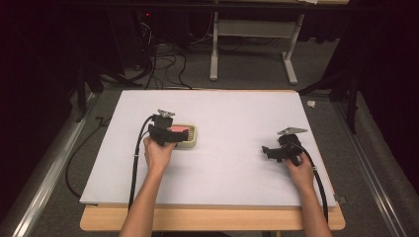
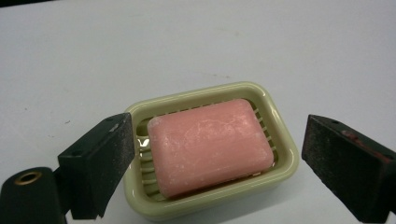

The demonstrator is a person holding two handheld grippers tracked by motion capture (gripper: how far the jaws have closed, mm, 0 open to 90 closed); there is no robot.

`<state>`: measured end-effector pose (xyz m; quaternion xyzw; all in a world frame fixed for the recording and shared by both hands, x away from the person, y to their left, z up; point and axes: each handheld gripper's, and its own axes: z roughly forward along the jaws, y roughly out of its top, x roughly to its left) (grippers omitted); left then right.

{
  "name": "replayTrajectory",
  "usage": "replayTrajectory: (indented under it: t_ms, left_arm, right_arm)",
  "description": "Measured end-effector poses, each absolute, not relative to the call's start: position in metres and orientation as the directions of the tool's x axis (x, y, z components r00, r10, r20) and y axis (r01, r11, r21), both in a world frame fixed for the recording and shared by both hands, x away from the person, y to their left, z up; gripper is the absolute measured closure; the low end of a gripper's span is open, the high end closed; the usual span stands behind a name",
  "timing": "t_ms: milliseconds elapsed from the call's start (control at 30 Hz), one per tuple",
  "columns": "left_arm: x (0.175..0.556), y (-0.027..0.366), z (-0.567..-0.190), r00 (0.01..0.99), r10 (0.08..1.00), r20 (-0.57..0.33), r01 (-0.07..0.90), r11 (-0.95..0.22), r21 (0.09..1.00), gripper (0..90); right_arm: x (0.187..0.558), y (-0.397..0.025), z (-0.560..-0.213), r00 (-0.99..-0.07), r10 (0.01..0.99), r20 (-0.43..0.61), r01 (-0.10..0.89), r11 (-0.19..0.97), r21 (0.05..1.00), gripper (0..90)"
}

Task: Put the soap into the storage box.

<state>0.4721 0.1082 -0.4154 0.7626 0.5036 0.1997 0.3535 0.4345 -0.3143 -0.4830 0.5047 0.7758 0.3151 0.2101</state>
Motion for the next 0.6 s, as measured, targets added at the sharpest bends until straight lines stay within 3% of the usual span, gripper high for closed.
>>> replayTrajectory:
  t_ms: [600]
  left_arm:
    - [0.453,0.121,-0.398,0.442,0.896,-0.031,0.576,-0.257,0.776,10.6]
  right_arm:
    - [0.434,-0.314,-0.483,-0.403,0.915,-0.007,0.651,0.291,0.701,14.5]
